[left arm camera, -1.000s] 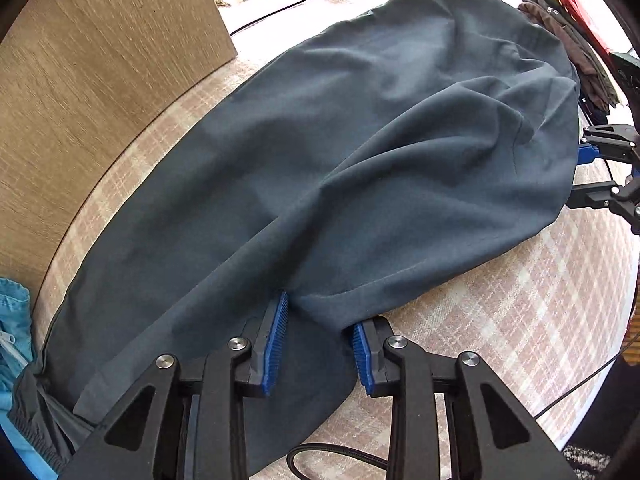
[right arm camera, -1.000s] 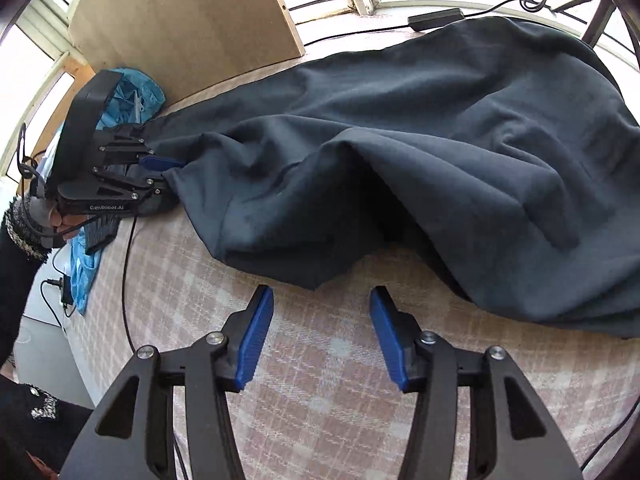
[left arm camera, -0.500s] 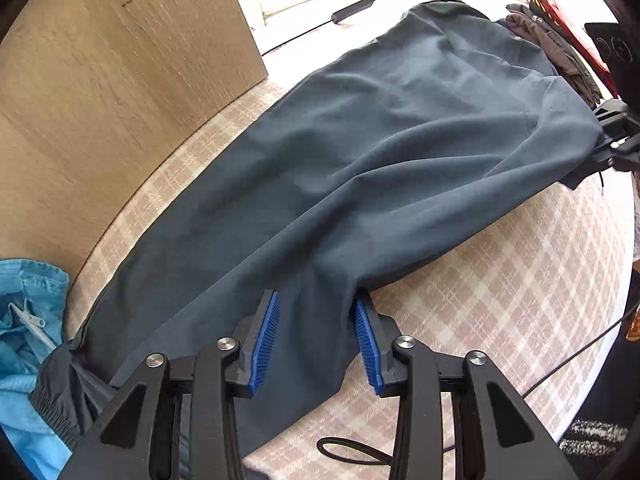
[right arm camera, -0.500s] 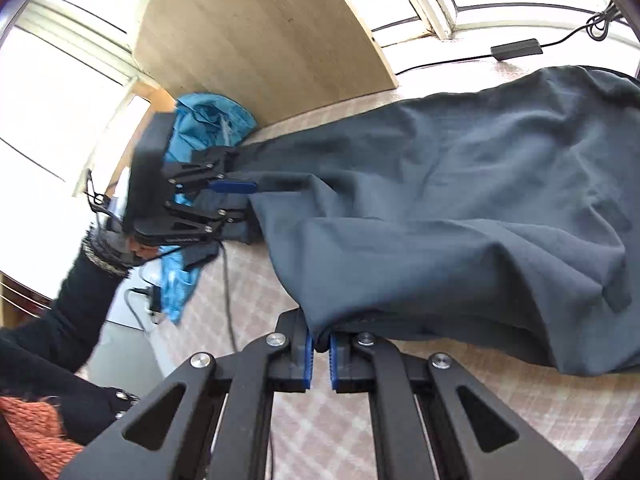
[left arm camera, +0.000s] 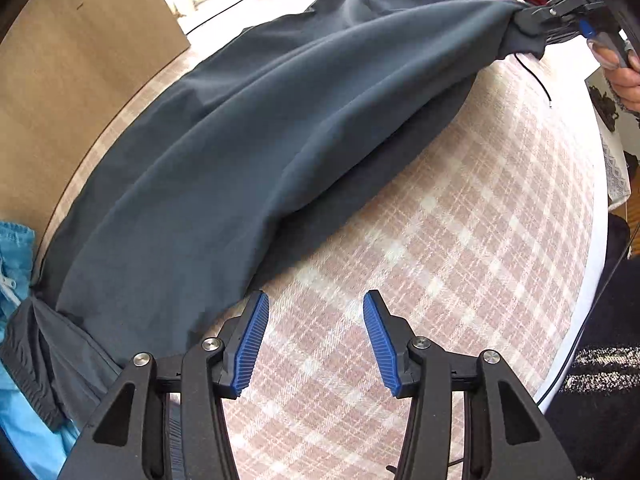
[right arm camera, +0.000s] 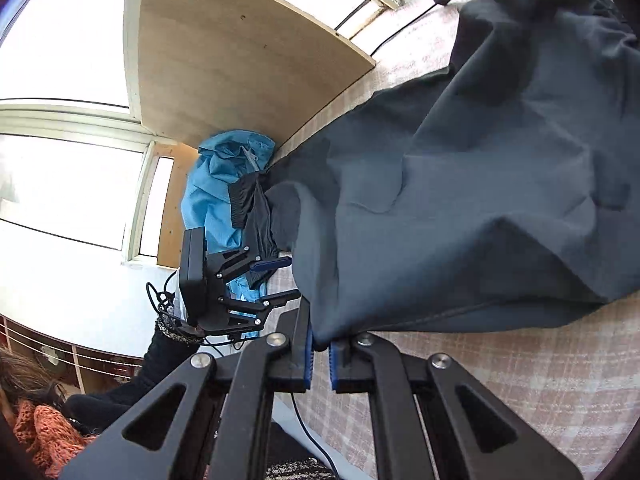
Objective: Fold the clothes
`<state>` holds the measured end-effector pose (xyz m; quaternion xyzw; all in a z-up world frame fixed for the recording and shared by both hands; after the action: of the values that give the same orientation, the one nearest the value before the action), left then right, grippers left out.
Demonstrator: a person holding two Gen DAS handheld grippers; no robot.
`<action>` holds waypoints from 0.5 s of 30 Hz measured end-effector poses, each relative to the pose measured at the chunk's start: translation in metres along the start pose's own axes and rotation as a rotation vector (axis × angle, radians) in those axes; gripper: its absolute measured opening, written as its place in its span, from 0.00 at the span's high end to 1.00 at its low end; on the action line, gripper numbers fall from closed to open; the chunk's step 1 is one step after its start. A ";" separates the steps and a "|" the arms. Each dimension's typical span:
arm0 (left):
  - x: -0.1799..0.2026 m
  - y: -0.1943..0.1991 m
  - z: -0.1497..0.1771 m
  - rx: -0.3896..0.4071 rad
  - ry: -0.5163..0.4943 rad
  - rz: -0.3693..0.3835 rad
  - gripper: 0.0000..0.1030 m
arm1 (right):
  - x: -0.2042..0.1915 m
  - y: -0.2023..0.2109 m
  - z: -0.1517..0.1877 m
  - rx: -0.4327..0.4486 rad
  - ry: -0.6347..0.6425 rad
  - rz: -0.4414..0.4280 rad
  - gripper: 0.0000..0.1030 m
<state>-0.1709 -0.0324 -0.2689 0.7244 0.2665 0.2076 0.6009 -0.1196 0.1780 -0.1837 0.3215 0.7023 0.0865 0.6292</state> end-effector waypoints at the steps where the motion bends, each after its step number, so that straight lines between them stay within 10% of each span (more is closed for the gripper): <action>1: -0.012 0.000 0.010 -0.006 0.048 -0.005 0.54 | 0.004 0.011 -0.003 0.016 0.004 0.029 0.95; 10: -0.101 0.034 0.113 -0.019 0.369 -0.112 0.54 | 0.112 0.066 0.018 0.053 -0.172 0.354 0.95; 15: -0.073 0.030 0.117 -0.006 0.292 -0.073 0.52 | 0.130 0.075 0.016 0.061 -0.176 0.418 0.95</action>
<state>-0.1505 -0.1715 -0.2600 0.6745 0.3767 0.2895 0.5651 -0.0785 0.3049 -0.2551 0.4851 0.5650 0.1654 0.6466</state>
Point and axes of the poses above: each gripper's, at about its wrist camera, not at the fingertips, and y roughly against the way its jaws point, x to its right, z to its underside, the point moved 10 cm from there along -y, roughly the way its jaws point, and after that the axes turned 2 degrees about -z, right-handed, at the moved point
